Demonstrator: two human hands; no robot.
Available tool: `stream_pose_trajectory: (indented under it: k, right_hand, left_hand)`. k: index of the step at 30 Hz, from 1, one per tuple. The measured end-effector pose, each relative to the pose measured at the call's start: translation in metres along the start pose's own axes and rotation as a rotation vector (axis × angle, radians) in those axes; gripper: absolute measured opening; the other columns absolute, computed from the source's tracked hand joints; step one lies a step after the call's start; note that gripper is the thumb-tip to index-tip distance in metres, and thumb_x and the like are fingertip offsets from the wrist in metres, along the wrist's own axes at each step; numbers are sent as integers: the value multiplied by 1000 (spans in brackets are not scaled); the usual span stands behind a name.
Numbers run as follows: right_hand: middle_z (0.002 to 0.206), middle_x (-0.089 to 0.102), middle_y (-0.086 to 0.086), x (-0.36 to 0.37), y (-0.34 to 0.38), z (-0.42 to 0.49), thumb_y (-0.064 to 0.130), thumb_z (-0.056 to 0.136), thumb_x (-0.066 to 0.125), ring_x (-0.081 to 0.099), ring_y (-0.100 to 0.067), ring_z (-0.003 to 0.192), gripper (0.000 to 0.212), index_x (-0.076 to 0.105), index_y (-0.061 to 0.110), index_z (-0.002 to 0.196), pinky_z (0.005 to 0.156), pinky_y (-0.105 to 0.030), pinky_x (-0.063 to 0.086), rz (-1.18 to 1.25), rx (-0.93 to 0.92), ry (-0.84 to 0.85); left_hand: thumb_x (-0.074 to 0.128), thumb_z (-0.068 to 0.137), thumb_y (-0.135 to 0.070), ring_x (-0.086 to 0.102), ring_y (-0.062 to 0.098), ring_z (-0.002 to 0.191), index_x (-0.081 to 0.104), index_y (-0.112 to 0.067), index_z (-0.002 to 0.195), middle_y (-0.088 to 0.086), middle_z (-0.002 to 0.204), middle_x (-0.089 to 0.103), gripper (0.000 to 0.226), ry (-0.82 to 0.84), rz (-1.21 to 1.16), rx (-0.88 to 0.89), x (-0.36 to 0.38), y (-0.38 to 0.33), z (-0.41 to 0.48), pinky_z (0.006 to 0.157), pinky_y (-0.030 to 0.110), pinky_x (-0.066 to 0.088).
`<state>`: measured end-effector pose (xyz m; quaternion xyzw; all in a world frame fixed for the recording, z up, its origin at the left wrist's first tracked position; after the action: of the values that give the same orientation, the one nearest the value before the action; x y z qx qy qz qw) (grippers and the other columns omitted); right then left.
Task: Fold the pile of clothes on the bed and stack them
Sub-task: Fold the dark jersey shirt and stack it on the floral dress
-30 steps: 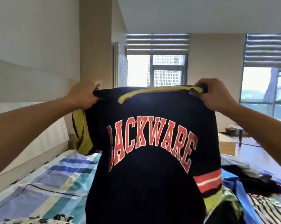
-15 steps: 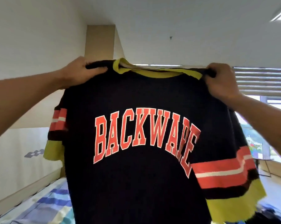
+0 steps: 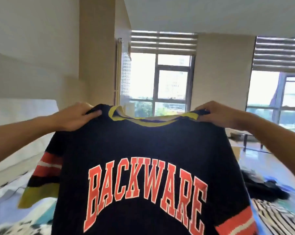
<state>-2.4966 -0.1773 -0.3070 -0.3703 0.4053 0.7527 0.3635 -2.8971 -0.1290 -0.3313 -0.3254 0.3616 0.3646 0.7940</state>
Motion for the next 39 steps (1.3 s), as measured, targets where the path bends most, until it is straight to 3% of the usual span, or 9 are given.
stream_pose_trajectory:
  k: [3,6,8,11,15,19,23,30,39]
  right_hand:
    - [97,75,-7,89,-40,-16,20,96,64,67,-17,88,12,76,18,98,90,-46,52,30,118,315]
    - [93,76,7,174,-78,-34,15,98,60,70,-8,87,16,74,22,101,80,-21,54,118,237,526]
    - [88,74,12,220,-103,-38,14,98,60,68,-1,83,14,72,22,100,72,-13,49,205,319,562]
    - [92,69,2,274,-140,-32,16,98,62,68,0,75,11,69,15,106,65,-12,50,279,444,566]
    - [108,69,-7,340,-194,13,32,97,63,65,-15,95,22,69,14,108,81,-26,53,161,515,528]
    - [98,65,-13,349,-219,80,29,99,60,62,-28,91,26,69,6,104,64,-26,42,148,520,145]
    - [132,57,-14,371,-242,128,45,94,63,54,-34,122,54,51,11,134,100,-38,44,81,545,-125]
    - [151,40,-19,453,-276,51,41,89,71,39,-32,140,77,38,8,150,110,-30,32,-125,517,288]
    - [140,52,-15,432,-317,-76,43,87,72,53,-28,127,75,40,8,145,96,-28,42,-8,782,353]
  left_hand:
    - [34,91,-71,59,5,58,60,-26,62,-9,63,63,59,240,-19,-17,82,35,-32,62,21,42]
    - [32,85,-79,63,-2,78,67,-42,81,-22,82,68,51,414,-7,-41,166,74,-59,79,21,48]
    - [42,93,-64,64,0,95,70,-36,100,-19,102,70,41,498,-25,-65,214,89,-70,93,31,48]
    - [50,102,-30,65,0,92,71,-36,96,-16,96,72,23,555,-135,-141,270,110,-73,90,25,49]
    - [48,103,-25,64,13,101,73,-25,103,-4,105,72,25,516,-130,-262,345,156,-42,94,34,47]
    - [46,102,-29,59,32,111,66,-17,117,12,122,66,27,253,39,-447,353,192,22,94,39,46]
    - [54,95,-33,35,37,139,34,-17,145,17,148,40,56,60,267,-794,377,218,61,114,49,28]
    - [51,93,-54,32,31,142,36,-16,148,10,154,36,68,359,160,-311,505,116,-25,117,44,28]
    - [28,96,-69,-11,24,154,9,-29,159,4,168,-5,77,682,78,-248,561,37,-100,124,47,-8]
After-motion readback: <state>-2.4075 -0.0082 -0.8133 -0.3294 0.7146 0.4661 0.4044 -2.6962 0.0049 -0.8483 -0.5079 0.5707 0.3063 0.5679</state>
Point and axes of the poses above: each hand's wrist, its own z-axis towards the middle knuckle, its own x-axis out of the palm, y = z × x, the point moved 6 cm from there along z, towards the middle knuckle
